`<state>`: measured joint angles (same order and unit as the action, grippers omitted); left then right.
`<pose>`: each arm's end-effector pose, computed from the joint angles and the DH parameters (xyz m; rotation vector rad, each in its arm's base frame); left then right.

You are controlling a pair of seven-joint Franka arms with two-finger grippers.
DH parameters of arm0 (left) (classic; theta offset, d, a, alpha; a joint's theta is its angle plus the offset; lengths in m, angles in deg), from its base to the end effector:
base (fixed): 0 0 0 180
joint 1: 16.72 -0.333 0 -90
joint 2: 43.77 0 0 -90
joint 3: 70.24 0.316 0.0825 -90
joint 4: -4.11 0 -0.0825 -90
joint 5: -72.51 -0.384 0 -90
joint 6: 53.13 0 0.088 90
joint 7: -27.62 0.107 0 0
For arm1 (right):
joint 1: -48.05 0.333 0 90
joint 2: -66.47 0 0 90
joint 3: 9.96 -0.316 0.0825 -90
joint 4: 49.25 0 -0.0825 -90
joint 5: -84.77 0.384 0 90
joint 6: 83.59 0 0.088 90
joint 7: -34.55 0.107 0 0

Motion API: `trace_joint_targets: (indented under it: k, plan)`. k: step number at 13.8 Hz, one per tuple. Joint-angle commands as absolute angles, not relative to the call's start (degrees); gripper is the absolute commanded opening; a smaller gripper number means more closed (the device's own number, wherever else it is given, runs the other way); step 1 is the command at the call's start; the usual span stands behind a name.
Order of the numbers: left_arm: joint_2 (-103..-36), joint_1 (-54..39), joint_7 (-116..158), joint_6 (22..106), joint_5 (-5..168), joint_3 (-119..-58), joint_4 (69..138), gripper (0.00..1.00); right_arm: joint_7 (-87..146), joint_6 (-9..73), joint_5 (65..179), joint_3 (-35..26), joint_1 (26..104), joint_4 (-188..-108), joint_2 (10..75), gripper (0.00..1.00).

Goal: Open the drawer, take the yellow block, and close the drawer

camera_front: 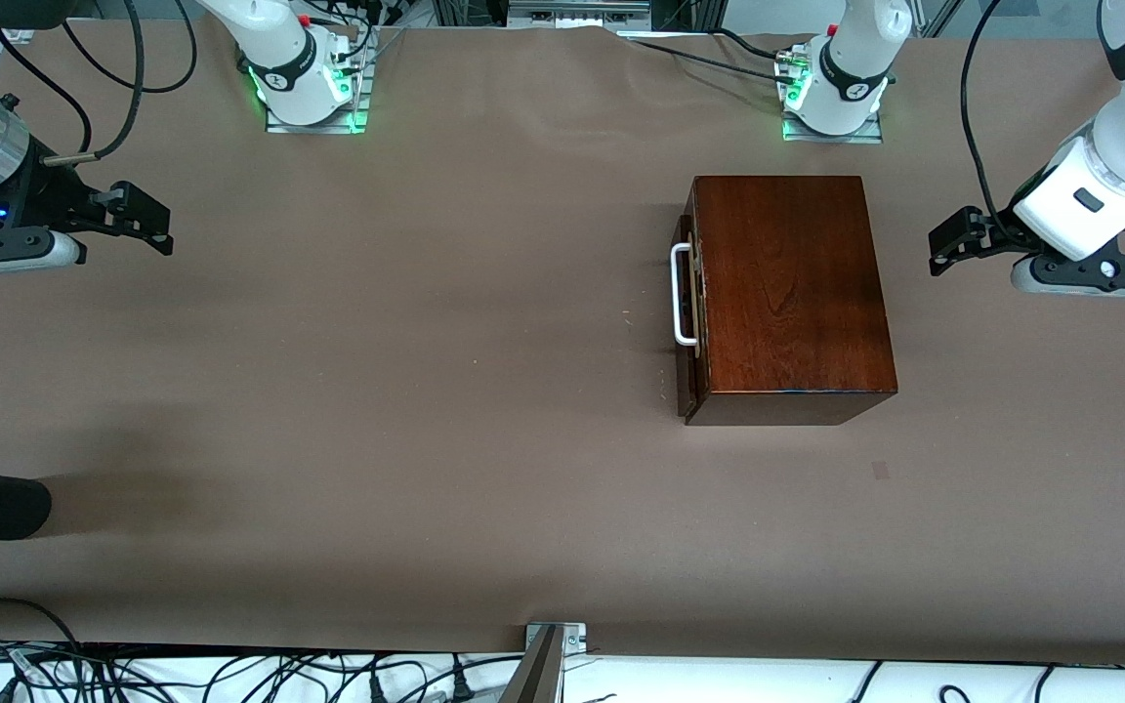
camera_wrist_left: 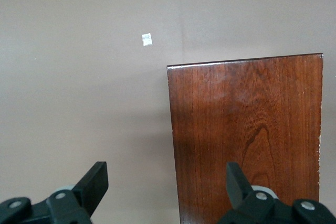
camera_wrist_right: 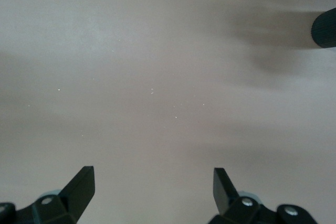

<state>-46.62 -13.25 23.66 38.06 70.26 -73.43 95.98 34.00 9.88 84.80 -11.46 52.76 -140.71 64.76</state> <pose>0.5656 -0.0611 0.5830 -3.0974 0.0762 0.0897 0.5651 0.0613 0.6010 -3.1346 -0.1851 -0.0081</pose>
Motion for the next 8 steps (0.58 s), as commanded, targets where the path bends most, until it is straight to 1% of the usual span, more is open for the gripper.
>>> trace_joint_targets:
  k: [1,8]
  plan:
    - [-47.64,-13.29,23.14,36.87,69.35,-73.75,94.37,1.00,34.46,9.40,85.82,-11.46,52.62,-139.86,64.71,1.00]
    - [-49.13,-12.67,23.31,35.37,69.26,-73.75,93.93,1.00,34.46,9.31,85.82,-11.54,52.71,-139.86,64.71,1.00]
